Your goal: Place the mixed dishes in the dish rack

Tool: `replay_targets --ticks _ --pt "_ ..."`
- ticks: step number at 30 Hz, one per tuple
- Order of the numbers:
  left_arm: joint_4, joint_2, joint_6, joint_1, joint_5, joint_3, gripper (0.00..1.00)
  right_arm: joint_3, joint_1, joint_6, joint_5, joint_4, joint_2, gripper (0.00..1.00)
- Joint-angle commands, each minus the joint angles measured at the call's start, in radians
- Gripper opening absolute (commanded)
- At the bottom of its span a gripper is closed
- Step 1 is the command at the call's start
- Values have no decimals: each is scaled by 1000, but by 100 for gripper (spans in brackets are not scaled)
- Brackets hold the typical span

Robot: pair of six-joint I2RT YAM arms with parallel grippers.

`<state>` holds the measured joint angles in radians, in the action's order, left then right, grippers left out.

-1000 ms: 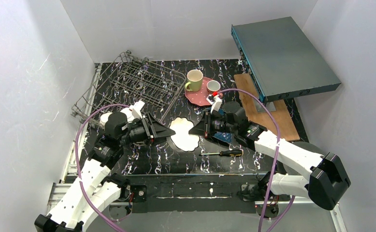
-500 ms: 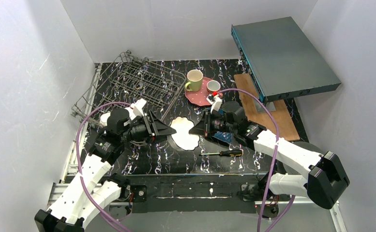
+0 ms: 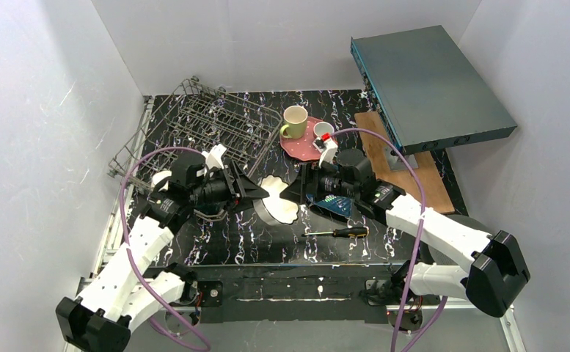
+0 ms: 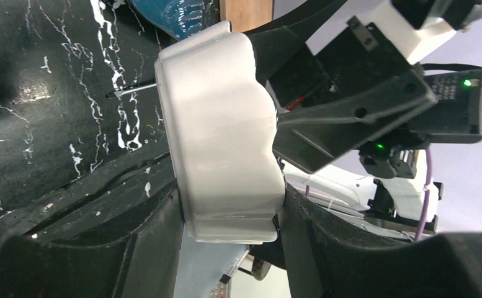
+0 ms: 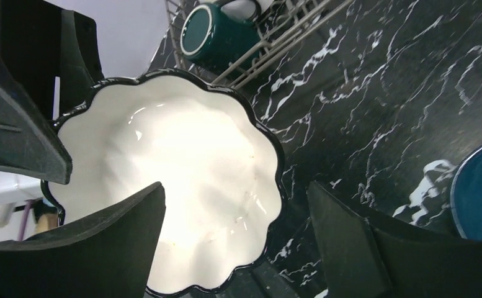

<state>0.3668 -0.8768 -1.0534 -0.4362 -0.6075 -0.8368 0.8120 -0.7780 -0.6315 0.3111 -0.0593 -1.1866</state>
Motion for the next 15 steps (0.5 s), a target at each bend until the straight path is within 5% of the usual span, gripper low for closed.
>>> replay_targets --ticks 1,15 --pt "28 -20 67 -2 -2 -117 0 89 9 56 -83 56 4 98" --pt "483 -329 469 27 355 -653 0 92 108 140 -158 206 92 98"
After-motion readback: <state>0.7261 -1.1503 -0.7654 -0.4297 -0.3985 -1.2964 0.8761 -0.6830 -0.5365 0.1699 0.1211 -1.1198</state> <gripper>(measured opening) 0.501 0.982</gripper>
